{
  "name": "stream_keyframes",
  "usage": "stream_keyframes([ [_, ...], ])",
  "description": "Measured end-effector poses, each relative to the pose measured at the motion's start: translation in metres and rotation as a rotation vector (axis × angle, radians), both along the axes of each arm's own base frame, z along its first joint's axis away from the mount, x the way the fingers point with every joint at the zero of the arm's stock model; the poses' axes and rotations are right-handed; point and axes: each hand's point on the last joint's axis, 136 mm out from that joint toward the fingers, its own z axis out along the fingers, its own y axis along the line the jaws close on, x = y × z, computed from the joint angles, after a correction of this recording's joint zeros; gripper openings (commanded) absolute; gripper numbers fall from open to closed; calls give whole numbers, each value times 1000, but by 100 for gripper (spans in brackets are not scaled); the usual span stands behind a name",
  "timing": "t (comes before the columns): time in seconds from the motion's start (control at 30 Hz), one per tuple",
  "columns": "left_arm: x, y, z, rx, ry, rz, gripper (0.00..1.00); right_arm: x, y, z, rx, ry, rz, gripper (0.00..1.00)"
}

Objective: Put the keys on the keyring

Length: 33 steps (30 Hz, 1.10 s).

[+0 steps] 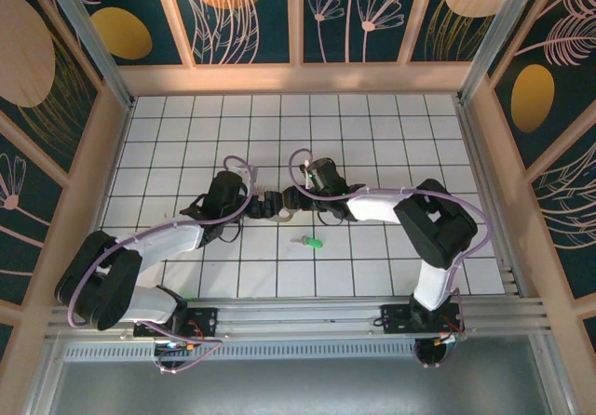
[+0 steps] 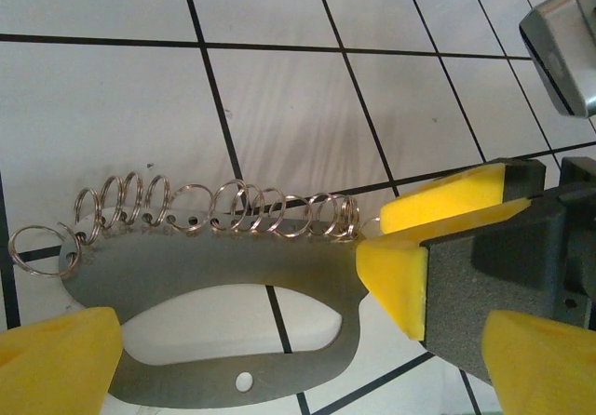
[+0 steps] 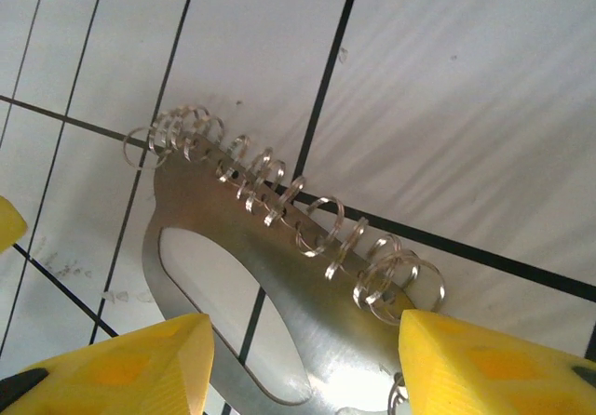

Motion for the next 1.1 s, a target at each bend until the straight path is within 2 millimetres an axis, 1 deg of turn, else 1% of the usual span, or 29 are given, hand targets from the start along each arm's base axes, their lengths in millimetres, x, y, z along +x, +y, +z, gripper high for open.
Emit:
stream_keyframes([
  [0.13,0,0,0,0,-1,0,99,0,-2,2,-2,-6,-6,56],
  [0.33,0,0,0,0,0,0,99,-4,-10,8,-6,-23,-22,56],
  [0.57,0,0,0,0,0,0,99,-14,-20,-6,-33,6,-27,56],
  [0.97,0,0,0,0,0,0,99,-14,-20,-7,-31,11,-31,56],
  [1.1,0,0,0,0,0,0,99,-14,-20,-10,-35,19,-30,56],
])
